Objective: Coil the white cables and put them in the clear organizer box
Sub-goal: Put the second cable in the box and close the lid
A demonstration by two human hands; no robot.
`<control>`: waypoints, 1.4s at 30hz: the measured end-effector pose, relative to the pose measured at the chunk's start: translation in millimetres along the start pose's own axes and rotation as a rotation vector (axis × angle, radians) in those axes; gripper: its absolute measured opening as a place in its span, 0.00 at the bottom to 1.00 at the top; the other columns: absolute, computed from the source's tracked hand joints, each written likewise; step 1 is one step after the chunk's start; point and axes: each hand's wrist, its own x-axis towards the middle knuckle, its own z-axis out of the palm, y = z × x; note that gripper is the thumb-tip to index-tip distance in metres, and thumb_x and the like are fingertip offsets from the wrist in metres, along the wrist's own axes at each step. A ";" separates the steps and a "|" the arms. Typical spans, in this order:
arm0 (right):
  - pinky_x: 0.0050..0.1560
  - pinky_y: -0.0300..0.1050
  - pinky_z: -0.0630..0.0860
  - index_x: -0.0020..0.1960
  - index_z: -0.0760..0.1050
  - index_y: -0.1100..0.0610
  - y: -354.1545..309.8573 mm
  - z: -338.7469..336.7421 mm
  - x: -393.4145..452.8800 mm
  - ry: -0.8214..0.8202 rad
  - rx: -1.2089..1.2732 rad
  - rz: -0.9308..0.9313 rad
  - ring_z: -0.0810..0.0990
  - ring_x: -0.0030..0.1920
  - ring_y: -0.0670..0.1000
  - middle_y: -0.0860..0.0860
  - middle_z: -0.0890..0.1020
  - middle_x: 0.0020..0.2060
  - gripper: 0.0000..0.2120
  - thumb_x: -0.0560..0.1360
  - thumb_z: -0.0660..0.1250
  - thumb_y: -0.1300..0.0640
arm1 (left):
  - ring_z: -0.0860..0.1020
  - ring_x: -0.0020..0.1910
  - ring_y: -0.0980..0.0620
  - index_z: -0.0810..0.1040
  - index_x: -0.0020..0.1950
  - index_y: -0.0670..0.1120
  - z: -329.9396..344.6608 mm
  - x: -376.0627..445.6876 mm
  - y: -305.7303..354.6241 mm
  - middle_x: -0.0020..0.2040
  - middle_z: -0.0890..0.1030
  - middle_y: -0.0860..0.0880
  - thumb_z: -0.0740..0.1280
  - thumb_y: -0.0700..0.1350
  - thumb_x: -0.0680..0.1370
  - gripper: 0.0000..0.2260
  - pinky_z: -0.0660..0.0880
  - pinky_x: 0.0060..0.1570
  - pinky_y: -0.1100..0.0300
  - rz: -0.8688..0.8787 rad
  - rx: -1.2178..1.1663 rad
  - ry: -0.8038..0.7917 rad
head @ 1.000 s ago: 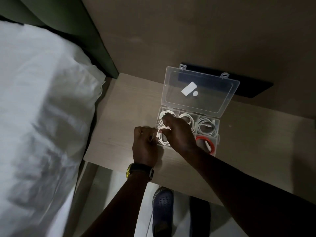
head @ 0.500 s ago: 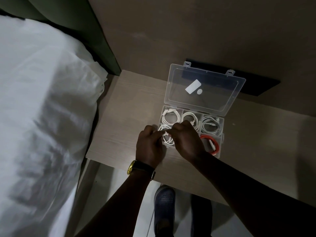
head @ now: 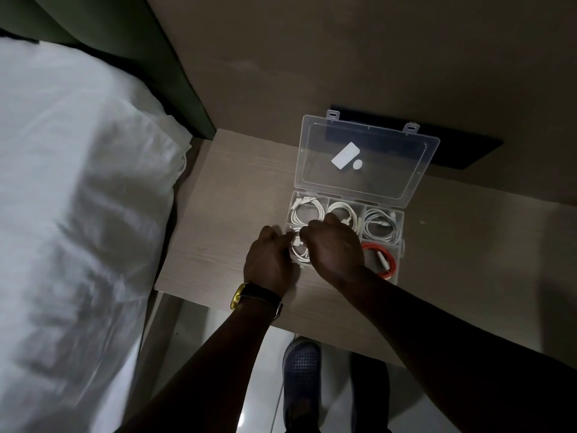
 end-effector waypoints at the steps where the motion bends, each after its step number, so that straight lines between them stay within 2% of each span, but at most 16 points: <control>1: 0.31 0.44 0.67 0.37 0.79 0.52 1.1 0.0 0.2 0.005 -0.003 -0.008 0.79 0.40 0.56 0.49 0.80 0.32 0.04 0.66 0.73 0.59 | 0.80 0.42 0.38 0.81 0.64 0.49 -0.1 -0.6 1.5 0.50 0.77 0.41 0.70 0.36 0.69 0.24 0.79 0.42 0.50 -0.034 0.007 -0.019; 3: 0.33 0.45 0.71 0.37 0.79 0.53 5.0 -0.5 -1.4 0.027 0.005 -0.032 0.78 0.41 0.56 0.49 0.79 0.32 0.04 0.69 0.72 0.57 | 0.80 0.44 0.37 0.79 0.66 0.50 -0.2 -4.1 2.4 0.52 0.77 0.41 0.70 0.38 0.71 0.24 0.79 0.44 0.49 -0.046 -0.005 -0.028; 7: 0.46 0.50 0.74 0.44 0.81 0.52 14.9 -0.4 -11.5 0.017 0.018 -0.118 0.75 0.46 0.55 0.48 0.82 0.39 0.10 0.77 0.61 0.54 | 0.79 0.43 0.40 0.77 0.68 0.49 0.7 -13.2 -4.9 0.50 0.77 0.43 0.70 0.37 0.70 0.25 0.77 0.40 0.52 0.003 -0.058 0.002; 12: 0.47 0.52 0.75 0.49 0.81 0.53 19.8 -1.1 -25.3 0.057 0.117 -0.151 0.75 0.46 0.55 0.48 0.85 0.45 0.14 0.80 0.56 0.54 | 0.77 0.44 0.51 0.79 0.65 0.53 1.3 -23.0 -9.7 0.49 0.78 0.48 0.63 0.45 0.70 0.23 0.73 0.39 0.62 0.011 -0.128 0.091; 17: 0.47 0.52 0.75 0.49 0.82 0.54 20.6 -13.7 -30.9 0.149 0.255 -0.126 0.76 0.46 0.56 0.49 0.86 0.45 0.11 0.78 0.60 0.55 | 0.79 0.46 0.48 0.80 0.65 0.51 -2.8 -24.0 -7.8 0.52 0.79 0.46 0.58 0.49 0.72 0.23 0.71 0.42 0.62 0.024 -0.160 0.168; 20: 0.53 0.46 0.72 0.49 0.81 0.55 35.6 -42.7 -29.8 0.399 0.471 0.106 0.79 0.47 0.54 0.51 0.85 0.47 0.04 0.76 0.68 0.59 | 0.80 0.46 0.44 0.81 0.61 0.48 -11.0 -12.4 -3.6 0.52 0.79 0.44 0.60 0.49 0.76 0.17 0.74 0.44 0.59 -0.028 -0.228 0.249; 23: 0.52 0.57 0.78 0.53 0.75 0.54 89.5 -82.3 -15.5 0.739 0.773 0.541 0.79 0.49 0.55 0.55 0.81 0.51 0.09 0.75 0.69 0.52 | 0.80 0.48 0.47 0.81 0.60 0.45 -25.3 29.5 6.4 0.54 0.81 0.43 0.64 0.50 0.77 0.16 0.77 0.49 0.58 -0.032 -0.395 0.322; 25: 0.57 0.59 0.77 0.52 0.73 0.55 116.7 -112.5 -3.2 0.869 1.151 0.735 0.78 0.50 0.51 0.53 0.79 0.49 0.12 0.75 0.68 0.48 | 0.79 0.55 0.51 0.78 0.65 0.45 -41.1 71.5 25.3 0.62 0.80 0.44 0.65 0.51 0.77 0.19 0.75 0.58 0.62 -0.120 -0.623 0.272; 28: 0.51 0.47 0.71 0.47 0.72 0.47 125.8 -133.3 8.7 0.698 1.521 0.897 0.77 0.44 0.46 0.47 0.80 0.43 0.08 0.79 0.63 0.43 | 0.72 0.68 0.50 0.69 0.73 0.48 -68.7 118.0 64.7 0.71 0.74 0.47 0.61 0.56 0.81 0.23 0.68 0.68 0.51 -0.332 -1.006 0.035; 30: 0.48 0.44 0.72 0.46 0.75 0.47 121.6 -133.2 1.4 0.630 1.581 0.862 0.79 0.40 0.45 0.47 0.82 0.39 0.10 0.80 0.61 0.43 | 0.76 0.62 0.50 0.71 0.71 0.48 -80.7 124.7 78.8 0.62 0.79 0.47 0.56 0.61 0.81 0.25 0.70 0.62 0.52 -0.398 -1.134 -0.017; 32: 0.47 0.42 0.76 0.44 0.76 0.49 111.5 -131.6 -18.3 0.607 1.656 0.824 0.80 0.37 0.45 0.46 0.81 0.33 0.13 0.81 0.60 0.43 | 0.79 0.52 0.51 0.79 0.63 0.47 -90.3 107.7 83.5 0.50 0.81 0.47 0.54 0.63 0.81 0.25 0.72 0.52 0.55 -0.364 -1.138 0.019; 35: 0.51 0.51 0.77 0.42 0.79 0.50 90.6 -111.9 -65.0 0.531 1.579 0.768 0.79 0.39 0.47 0.46 0.83 0.35 0.13 0.79 0.63 0.44 | 0.82 0.49 0.58 0.84 0.49 0.49 -83.1 55.6 68.7 0.44 0.86 0.55 0.55 0.52 0.84 0.18 0.74 0.52 0.58 -0.189 -0.987 0.012; 37: 0.59 0.58 0.78 0.47 0.81 0.48 80.8 -79.1 -92.3 0.405 1.269 0.683 0.81 0.49 0.48 0.47 0.84 0.46 0.07 0.74 0.71 0.45 | 0.81 0.53 0.60 0.84 0.48 0.50 -61.5 24.8 39.3 0.49 0.86 0.55 0.64 0.48 0.80 0.09 0.76 0.56 0.53 -0.040 -0.716 -0.042; 38: 0.63 0.58 0.77 0.52 0.82 0.48 80.5 -61.0 -102.9 0.334 1.029 0.642 0.81 0.56 0.49 0.47 0.83 0.53 0.11 0.72 0.73 0.45 | 0.80 0.57 0.59 0.85 0.49 0.50 -49.7 13.3 22.9 0.52 0.85 0.53 0.68 0.50 0.76 0.08 0.75 0.60 0.51 0.024 -0.574 -0.075; 40: 0.70 0.48 0.71 0.61 0.80 0.49 85.0 -28.1 -118.0 0.231 0.678 0.428 0.74 0.69 0.50 0.48 0.78 0.65 0.22 0.70 0.72 0.42 | 0.74 0.67 0.57 0.85 0.54 0.50 -29.7 -1.0 -9.3 0.60 0.81 0.52 0.73 0.54 0.71 0.15 0.71 0.68 0.54 0.192 -0.375 -0.156; 42: 0.73 0.35 0.61 0.65 0.79 0.51 86.5 -7.7 -123.6 0.146 0.583 0.284 0.65 0.75 0.50 0.50 0.73 0.72 0.25 0.70 0.72 0.42 | 0.68 0.74 0.52 0.84 0.58 0.50 -18.1 -5.3 -28.7 0.67 0.77 0.50 0.75 0.54 0.69 0.19 0.68 0.71 0.56 0.351 -0.296 -0.212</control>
